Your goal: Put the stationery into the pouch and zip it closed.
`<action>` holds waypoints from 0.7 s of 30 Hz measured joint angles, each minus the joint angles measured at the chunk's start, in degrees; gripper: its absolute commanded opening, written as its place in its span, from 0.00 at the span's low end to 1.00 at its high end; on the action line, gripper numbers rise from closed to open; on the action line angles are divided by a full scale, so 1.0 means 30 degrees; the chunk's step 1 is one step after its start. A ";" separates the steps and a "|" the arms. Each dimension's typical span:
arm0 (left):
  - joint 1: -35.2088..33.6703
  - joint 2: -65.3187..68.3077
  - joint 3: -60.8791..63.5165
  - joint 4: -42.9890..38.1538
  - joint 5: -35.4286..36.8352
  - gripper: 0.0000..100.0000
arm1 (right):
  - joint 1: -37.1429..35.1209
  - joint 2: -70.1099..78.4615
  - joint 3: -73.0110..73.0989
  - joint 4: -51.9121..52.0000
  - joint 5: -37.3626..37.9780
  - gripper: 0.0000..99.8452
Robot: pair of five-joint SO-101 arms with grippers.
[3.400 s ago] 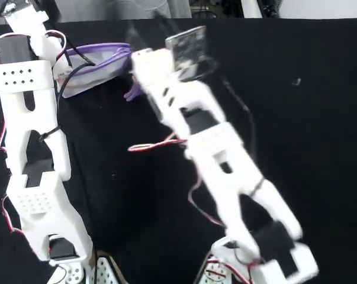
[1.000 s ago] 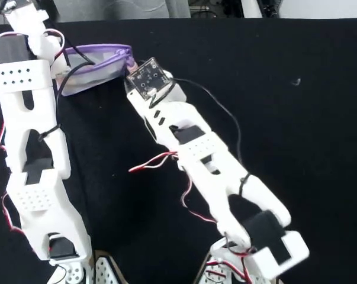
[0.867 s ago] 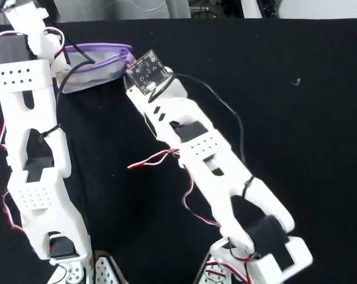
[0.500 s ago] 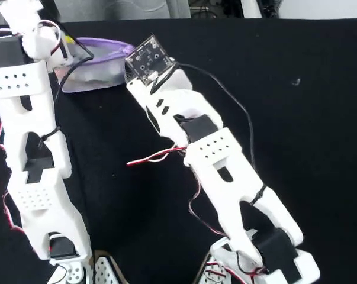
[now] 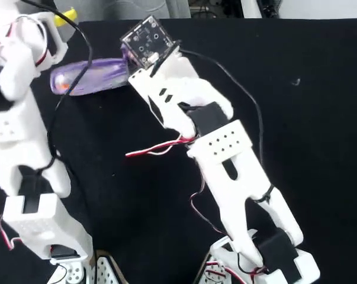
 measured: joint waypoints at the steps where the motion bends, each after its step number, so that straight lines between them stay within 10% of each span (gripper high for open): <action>1: 0.0000 -0.0147 -0.0059 0.0000 0.0000 0.29 | -0.0029 0.0000 -0.0527 0.0586 0.0000 0.01; 21: -0.0821 -0.0264 -0.0088 0.0000 0.0000 0.29 | 0.0733 0.0000 -1.0139 1.0256 0.0029 0.01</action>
